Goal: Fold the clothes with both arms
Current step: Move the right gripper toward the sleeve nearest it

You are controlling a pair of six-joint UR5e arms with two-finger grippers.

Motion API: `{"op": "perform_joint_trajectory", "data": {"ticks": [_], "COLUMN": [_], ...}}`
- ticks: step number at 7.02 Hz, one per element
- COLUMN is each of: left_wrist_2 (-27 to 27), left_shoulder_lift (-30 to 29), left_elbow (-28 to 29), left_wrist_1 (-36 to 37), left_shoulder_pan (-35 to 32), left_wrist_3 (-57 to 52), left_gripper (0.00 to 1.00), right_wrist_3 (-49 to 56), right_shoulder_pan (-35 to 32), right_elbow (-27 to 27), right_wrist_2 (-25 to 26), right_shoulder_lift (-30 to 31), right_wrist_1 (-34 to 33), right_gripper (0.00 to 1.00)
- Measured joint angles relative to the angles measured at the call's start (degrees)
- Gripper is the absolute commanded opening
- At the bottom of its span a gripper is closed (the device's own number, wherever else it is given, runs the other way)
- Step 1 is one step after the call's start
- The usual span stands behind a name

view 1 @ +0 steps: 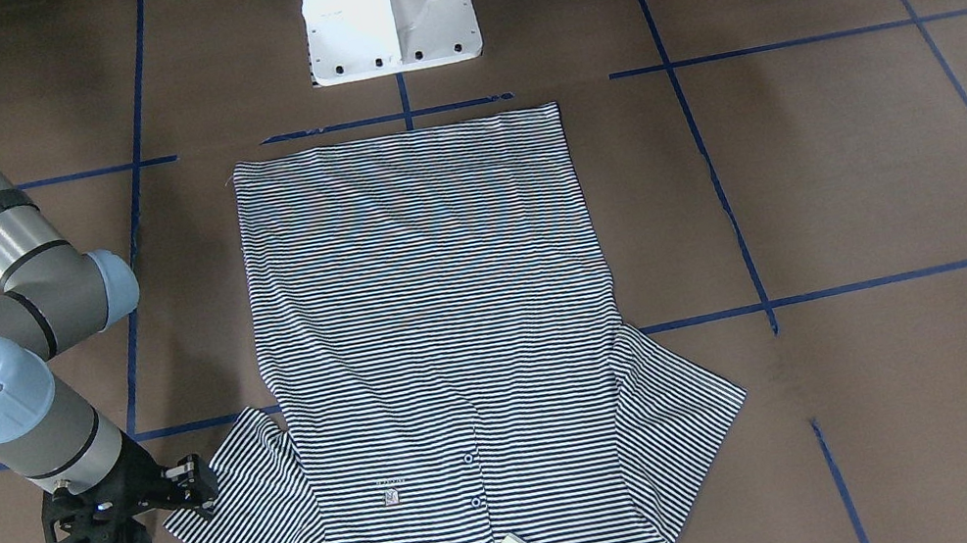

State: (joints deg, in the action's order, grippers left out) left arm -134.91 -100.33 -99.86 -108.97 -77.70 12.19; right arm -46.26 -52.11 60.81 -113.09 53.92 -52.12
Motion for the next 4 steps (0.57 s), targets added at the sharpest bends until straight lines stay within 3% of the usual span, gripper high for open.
{"op": "perform_joint_trajectory", "data": {"ticks": [1,2,4], "left_wrist_2": [0.00,0.00,-0.08], "left_shoulder_lift": [-0.02,-0.03,-0.04], "left_elbow": [-0.02,-0.01,-0.06], "left_wrist_1": [0.04,0.06,0.07], "left_shoulder_pan": [0.00,0.00,0.00], "left_wrist_3": [0.02,0.03,0.40], "left_gripper": [1.00,1.00,1.00], "right_wrist_3": [0.06,0.16,0.40], "right_shoulder_pan": [0.00,-0.01,-0.01], "right_elbow": [0.06,0.11,0.34], "right_wrist_2": [-0.11,-0.21,-0.36], "right_shoulder_lift": [-0.02,-0.03,0.01], "right_wrist_1": [0.00,0.00,0.00], "right_gripper": [0.08,0.00,0.00]}}
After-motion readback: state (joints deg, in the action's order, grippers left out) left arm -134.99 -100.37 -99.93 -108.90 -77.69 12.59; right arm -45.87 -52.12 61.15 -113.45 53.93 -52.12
